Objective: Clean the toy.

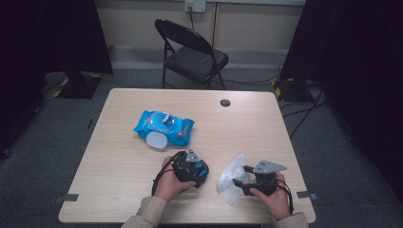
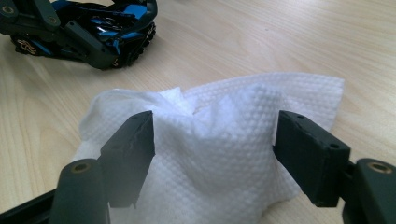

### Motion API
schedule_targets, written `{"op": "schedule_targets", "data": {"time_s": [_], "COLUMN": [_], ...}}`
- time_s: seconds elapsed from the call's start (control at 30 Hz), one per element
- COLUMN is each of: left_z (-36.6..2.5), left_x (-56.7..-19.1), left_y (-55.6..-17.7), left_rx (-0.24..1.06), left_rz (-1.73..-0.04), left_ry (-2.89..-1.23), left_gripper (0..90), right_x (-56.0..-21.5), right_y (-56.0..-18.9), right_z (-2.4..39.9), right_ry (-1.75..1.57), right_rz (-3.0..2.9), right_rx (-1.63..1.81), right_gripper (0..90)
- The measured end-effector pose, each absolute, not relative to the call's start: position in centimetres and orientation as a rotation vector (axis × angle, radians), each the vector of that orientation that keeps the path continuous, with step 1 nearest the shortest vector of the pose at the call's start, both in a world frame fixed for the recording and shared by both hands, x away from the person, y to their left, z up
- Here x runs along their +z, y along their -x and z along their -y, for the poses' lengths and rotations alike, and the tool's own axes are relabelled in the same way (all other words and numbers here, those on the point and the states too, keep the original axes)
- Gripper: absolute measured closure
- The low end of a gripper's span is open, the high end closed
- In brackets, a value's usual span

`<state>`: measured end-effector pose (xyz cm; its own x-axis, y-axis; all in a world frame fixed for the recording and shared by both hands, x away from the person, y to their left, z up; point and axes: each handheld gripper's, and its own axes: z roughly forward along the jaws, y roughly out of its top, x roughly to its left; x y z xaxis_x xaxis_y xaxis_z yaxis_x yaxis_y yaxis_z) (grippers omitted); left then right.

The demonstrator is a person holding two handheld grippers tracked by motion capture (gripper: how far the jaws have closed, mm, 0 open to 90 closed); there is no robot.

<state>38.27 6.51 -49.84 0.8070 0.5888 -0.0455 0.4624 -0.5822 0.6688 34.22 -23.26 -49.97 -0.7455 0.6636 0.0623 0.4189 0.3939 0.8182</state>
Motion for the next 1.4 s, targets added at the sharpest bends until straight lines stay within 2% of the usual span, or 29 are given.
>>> {"op": "schedule_targets", "data": {"time_s": [0.13,0.23,0.53,1.17,1.4], "left_z": [-6.5,-6.4,-6.5,-8.9,-9.3], "left_x": [-49.8,-49.8,-49.6,-46.7,-45.6], "left_y": [-38.3,-38.2,-38.1,-38.0,-37.8], "left_rx": [0.232,0.229,0.239,0.278,0.296], "left_rz": [-0.750,-0.725,-0.729,-0.766,-0.752], "left_ry": [-2.302,-2.296,-2.305,-2.178,-2.159], "left_gripper": [16.4,24.7,25.4,25.6,25.6], "right_x": [-50.1,-50.3,-50.4,-49.8,-49.2], "right_y": [-34.2,-34.2,-34.2,-34.4,-34.4], "right_z": [23.2,23.1,23.4,24.0,23.9], "right_ry": [-0.955,-0.946,-0.953,-0.976,-0.976], "right_rz": [-2.394,-2.406,-2.407,-2.371,-2.335], "right_rx": [1.265,1.246,1.249,1.278,1.328], "right_gripper": [28.3,28.0,26.4,24.9,31.5]}}
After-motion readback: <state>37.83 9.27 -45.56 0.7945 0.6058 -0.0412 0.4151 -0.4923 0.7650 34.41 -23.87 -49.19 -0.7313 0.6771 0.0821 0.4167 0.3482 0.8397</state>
